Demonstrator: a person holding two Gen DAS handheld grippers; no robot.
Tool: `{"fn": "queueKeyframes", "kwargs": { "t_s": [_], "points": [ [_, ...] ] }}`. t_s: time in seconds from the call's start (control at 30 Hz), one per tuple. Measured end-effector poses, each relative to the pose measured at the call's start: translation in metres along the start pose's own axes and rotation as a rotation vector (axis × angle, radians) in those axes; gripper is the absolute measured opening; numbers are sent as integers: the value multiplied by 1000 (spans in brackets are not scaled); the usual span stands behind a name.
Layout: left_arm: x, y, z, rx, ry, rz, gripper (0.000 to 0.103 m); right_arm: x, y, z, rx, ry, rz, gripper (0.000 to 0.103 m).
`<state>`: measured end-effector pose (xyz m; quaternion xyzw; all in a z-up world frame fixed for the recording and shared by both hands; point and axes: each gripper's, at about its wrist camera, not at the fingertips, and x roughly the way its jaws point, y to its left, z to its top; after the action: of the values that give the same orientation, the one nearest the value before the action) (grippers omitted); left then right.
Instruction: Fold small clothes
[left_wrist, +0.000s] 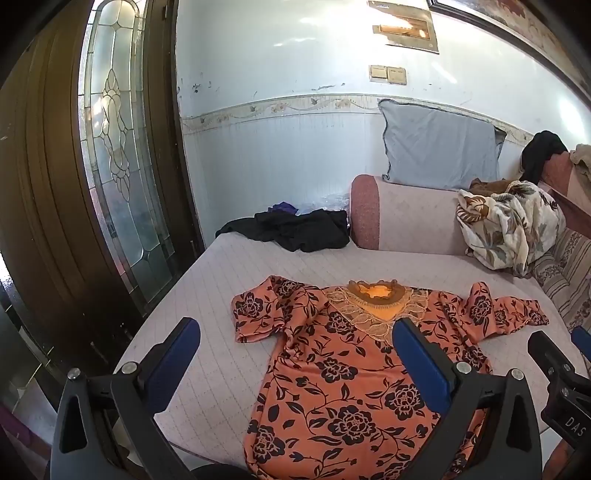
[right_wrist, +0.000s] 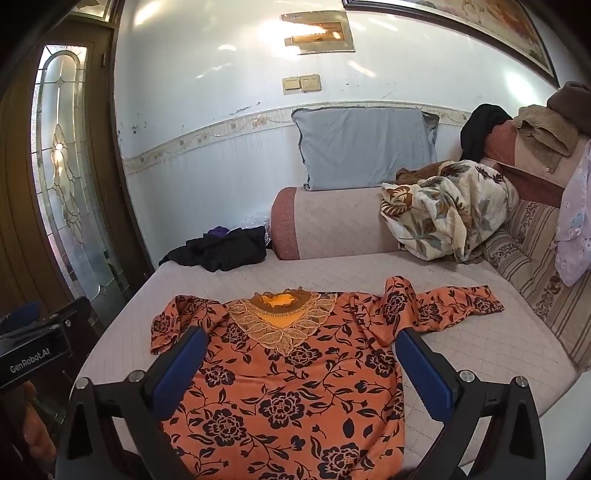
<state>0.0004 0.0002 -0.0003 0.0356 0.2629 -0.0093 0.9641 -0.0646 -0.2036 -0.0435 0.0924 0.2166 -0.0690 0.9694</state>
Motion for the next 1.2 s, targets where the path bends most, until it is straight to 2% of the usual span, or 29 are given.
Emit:
{"fn": "queueKeyframes", "kwargs": {
  "t_s": [0.87, 1.2],
  "points": [
    [-7, 2, -1, 1, -21, 14, 103, 0, 5, 1, 1, 6, 14, 103],
    [7, 1, 0, 1, 21, 19, 103, 9, 6, 0, -2, 20, 16, 103]
  ]
}}
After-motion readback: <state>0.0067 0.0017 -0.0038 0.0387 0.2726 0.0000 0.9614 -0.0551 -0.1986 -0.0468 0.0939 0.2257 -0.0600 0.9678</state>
